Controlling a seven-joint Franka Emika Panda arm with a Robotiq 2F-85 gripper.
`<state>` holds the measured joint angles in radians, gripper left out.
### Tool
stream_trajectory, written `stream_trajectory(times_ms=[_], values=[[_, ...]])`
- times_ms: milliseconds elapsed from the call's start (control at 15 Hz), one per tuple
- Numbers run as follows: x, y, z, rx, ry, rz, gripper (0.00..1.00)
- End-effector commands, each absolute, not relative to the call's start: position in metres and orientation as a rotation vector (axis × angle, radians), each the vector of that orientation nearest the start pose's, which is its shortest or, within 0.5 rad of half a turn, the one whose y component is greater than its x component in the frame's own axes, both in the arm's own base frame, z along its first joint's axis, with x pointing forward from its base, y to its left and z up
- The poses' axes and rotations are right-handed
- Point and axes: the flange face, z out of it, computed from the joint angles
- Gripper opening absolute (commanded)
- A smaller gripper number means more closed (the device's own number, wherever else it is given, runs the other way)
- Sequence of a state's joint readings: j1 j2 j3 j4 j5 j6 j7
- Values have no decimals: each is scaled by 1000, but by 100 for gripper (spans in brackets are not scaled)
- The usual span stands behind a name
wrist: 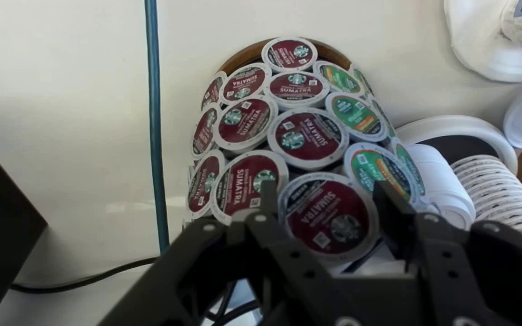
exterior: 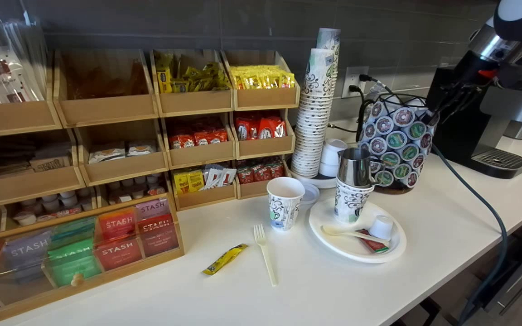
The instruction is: Take a pod from the pod stand and put it on the countertop
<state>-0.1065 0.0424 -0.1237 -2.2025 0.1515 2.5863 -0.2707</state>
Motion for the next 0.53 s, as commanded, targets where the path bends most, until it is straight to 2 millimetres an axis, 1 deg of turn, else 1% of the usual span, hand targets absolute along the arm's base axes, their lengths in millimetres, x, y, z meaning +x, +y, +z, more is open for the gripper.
stream_trajectory(times_ms=[0,133,333,467], values=[[533,-135,413,-3069,41,-487,30],[522,-141,421,-3061,-4,-448,30],[494,-153,433,-3025,-117,-341,30],[472,-154,436,-2985,-269,-207,30]])
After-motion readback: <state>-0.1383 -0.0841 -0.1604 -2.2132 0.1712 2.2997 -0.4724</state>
